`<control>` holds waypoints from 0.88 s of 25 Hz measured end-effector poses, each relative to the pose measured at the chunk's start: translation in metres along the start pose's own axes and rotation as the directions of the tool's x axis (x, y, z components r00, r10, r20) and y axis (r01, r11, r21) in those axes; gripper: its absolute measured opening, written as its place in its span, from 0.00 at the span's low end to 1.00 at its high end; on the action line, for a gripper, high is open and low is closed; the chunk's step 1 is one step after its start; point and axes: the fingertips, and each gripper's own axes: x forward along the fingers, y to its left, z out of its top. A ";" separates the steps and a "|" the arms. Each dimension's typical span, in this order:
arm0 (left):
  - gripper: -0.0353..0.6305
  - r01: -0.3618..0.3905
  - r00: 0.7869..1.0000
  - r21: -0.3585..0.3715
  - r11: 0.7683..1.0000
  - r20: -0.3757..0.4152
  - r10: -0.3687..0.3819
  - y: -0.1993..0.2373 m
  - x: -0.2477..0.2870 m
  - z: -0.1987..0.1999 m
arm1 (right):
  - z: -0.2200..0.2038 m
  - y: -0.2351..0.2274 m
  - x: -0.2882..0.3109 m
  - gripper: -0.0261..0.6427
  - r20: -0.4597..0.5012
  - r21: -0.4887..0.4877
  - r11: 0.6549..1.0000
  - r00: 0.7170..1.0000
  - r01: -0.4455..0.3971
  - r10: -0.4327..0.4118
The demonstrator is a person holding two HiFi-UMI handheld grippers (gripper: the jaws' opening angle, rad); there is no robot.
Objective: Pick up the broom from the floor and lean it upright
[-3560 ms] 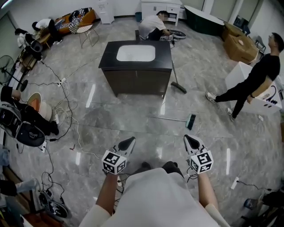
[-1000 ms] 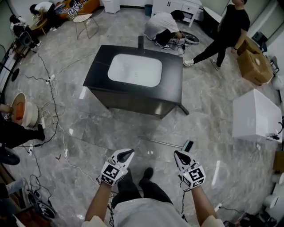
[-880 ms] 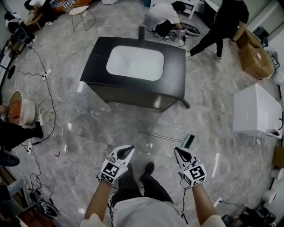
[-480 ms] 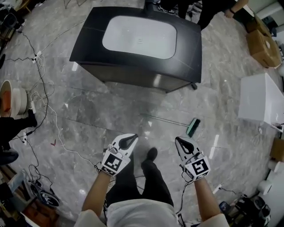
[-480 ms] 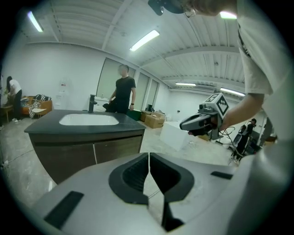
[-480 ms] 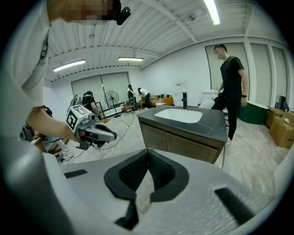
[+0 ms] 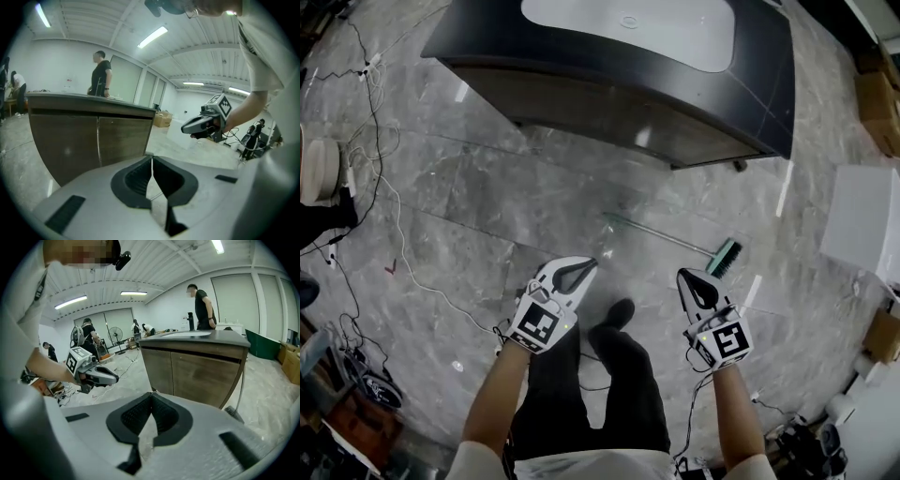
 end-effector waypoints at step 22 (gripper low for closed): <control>0.07 0.113 0.994 0.025 0.993 -0.016 -0.113 0.098 0.118 -0.280 | -0.287 -0.064 0.235 0.07 -0.148 -0.146 0.973 0.977 -0.178 0.156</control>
